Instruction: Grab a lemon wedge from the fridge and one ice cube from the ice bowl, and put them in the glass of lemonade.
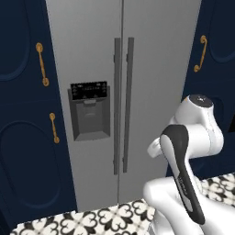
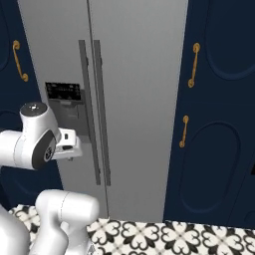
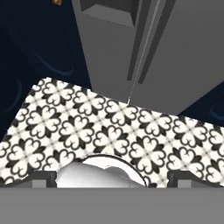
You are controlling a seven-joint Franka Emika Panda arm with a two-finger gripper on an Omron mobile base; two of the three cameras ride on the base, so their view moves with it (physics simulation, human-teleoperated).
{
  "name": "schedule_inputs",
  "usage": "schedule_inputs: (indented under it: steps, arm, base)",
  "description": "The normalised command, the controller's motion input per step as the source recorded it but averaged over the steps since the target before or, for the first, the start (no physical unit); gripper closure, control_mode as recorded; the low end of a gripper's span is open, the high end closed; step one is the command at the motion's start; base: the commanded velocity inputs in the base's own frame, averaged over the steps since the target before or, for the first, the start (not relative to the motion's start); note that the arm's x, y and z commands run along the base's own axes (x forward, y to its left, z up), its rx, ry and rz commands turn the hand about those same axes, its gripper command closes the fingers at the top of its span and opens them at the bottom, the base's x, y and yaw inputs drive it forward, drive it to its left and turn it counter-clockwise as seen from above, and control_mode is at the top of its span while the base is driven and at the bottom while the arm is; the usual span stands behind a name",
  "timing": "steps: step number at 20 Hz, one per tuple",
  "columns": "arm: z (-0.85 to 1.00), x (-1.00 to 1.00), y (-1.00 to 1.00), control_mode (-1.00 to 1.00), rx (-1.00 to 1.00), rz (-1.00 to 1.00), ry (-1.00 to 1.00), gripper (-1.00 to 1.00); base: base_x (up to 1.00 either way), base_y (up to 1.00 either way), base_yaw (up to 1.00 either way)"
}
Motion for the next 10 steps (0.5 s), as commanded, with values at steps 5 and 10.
schedule_inputs:
  steps: [5,10]
  arm:
    - [-0.02,0.35,0.05,-1.00,0.00,-0.02,-0.01,-1.00]
    - [0.00,0.59,-0.01,-1.00,0.00,-0.07,-0.04,-1.00]
  base:
    - [0.00,0.00,0.00]
    - [0.00,0.00,0.00]
